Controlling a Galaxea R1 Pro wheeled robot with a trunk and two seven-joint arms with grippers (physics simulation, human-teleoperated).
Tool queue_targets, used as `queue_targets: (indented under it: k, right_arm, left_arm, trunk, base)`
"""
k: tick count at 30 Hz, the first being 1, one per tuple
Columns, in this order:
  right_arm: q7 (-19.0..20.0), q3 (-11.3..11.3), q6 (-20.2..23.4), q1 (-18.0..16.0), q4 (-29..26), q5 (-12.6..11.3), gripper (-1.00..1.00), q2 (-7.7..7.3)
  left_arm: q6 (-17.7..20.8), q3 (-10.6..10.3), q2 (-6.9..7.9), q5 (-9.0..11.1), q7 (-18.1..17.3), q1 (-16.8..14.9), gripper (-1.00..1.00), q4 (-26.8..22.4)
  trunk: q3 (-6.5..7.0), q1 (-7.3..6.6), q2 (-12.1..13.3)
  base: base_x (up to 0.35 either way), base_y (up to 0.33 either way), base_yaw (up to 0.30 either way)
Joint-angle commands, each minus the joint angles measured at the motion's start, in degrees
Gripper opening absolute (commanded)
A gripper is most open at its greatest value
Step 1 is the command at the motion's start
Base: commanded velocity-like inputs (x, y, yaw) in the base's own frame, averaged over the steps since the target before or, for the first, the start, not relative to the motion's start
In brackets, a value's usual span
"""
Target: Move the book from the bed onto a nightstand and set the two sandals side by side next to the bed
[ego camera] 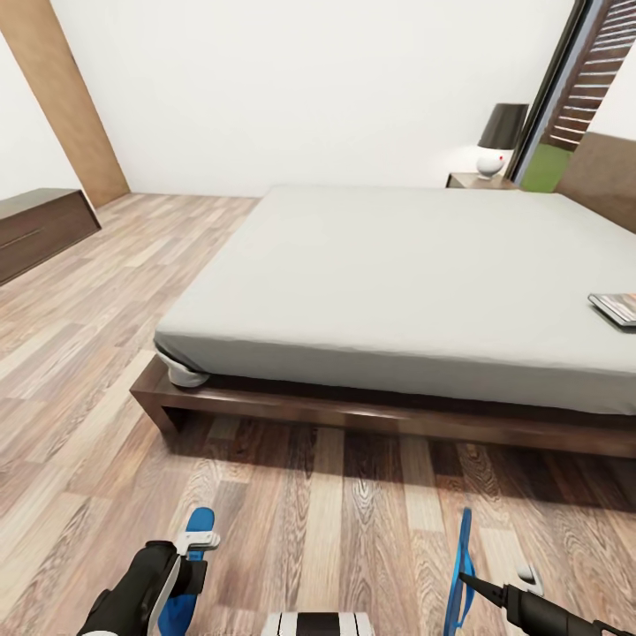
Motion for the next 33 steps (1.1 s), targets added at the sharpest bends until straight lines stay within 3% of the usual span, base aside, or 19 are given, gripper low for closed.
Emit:
queue_targets:
  k: [1,6,9,13,33]
  right_arm:
    - [0.23,-0.52,0.58,-0.04,-0.02,0.43,-1.0,0.03]
    - [0.17,-0.52,0.57,-0.04,-0.02,0.43,-1.0,0.03]
    - [0.12,-0.52,0.57,-0.04,-0.04,0.43,-1.0,0.03]
    - [0.05,-0.52,0.57,-0.04,-0.03,0.45,-1.0,0.03]
    - [0.49,-0.56,0.81,-0.04,-0.04,0.43,-1.0,0.01]
  left_arm:
    - [0.19,0.22,-0.03,-0.61,-0.55,-0.02,-1.0,-0.09]
    - [0.12,0.22,-0.12,-0.6,-0.6,-0.69,-1.0,-0.15]
    - [1.4,0.23,-0.07,-0.54,-0.49,-6.41,-1.0,-0.89]
    - [3.88,0.26,-0.02,-0.52,-0.59,-9.05,-1.0,-0.87]
    - [3.31,0.3,-0.1,-0.6,-0.69,-9.52,-1.0,2.02]
  trunk:
    - [-0.27,0.01,-0.03]
    - [-1.38,0.14,-0.1]
    - [-2.04,0.22,-0.14]
    - [-2.93,0.32,-0.2]
    - [-7.36,0.84,-0.46]
  base:
    - [0.0,0.0,0.0]
    - [0.0,0.0,0.0]
    - [0.0,0.0,0.0]
    - [0.0,0.0,0.0]
    - [0.0,0.0,0.0]
